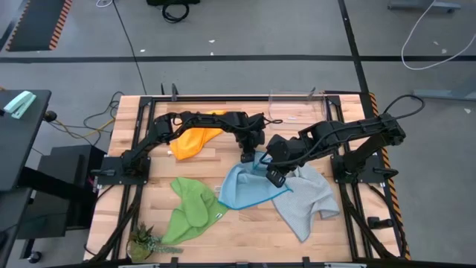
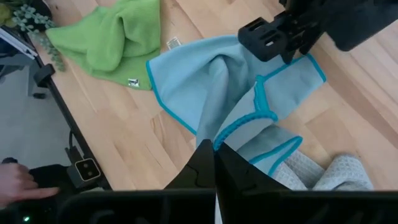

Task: Fold microfiber towels
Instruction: Fold the blue microfiber cloth

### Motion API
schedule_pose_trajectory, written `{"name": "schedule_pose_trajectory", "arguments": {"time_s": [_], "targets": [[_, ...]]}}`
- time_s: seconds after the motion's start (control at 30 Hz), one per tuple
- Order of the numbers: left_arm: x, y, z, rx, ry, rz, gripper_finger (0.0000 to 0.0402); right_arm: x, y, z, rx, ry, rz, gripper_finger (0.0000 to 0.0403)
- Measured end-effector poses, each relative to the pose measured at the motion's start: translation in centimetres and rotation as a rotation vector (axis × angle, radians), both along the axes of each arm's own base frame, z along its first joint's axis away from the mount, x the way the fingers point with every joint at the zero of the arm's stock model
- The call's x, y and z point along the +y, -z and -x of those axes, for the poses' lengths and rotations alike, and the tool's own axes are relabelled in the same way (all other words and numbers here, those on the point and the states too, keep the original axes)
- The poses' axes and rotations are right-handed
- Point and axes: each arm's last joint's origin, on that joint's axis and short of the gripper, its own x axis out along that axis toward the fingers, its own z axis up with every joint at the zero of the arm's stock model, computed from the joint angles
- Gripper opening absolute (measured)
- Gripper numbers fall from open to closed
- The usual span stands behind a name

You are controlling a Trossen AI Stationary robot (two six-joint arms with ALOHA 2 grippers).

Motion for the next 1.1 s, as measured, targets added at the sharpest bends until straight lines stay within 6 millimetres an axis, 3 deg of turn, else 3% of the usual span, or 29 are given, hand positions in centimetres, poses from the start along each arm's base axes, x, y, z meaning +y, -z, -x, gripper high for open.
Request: {"name": "schedule_pose_trajectory", "arguments": {"time_s": [0.3, 0.7, 1.0, 1.1], "targets": [[3.0, -0.1, 0.1, -0.068, -0.123, 0.071, 0.0159, 0.0, 0.0, 0.0, -0.001, -0.001, 0.001, 0.0], [1.1, -0.2, -0.4, -0.092, -0.039, 0.166, 0.0148, 0.0, 0.0, 0.0, -0.001, 0.004, -0.002, 0.0], [5.4, -0.3, 1.2, -0.095, -0.16, 0.255, 0.0147, 0.0, 0.0, 0.0, -0.001, 0.007, -0.003, 0.0], [5.3, -0.4, 1.5, -0.095, -0.12, 0.371, 0.014, 0.0, 0.0, 0.0, -0.001, 0.007, -0.003, 0.0]]}}
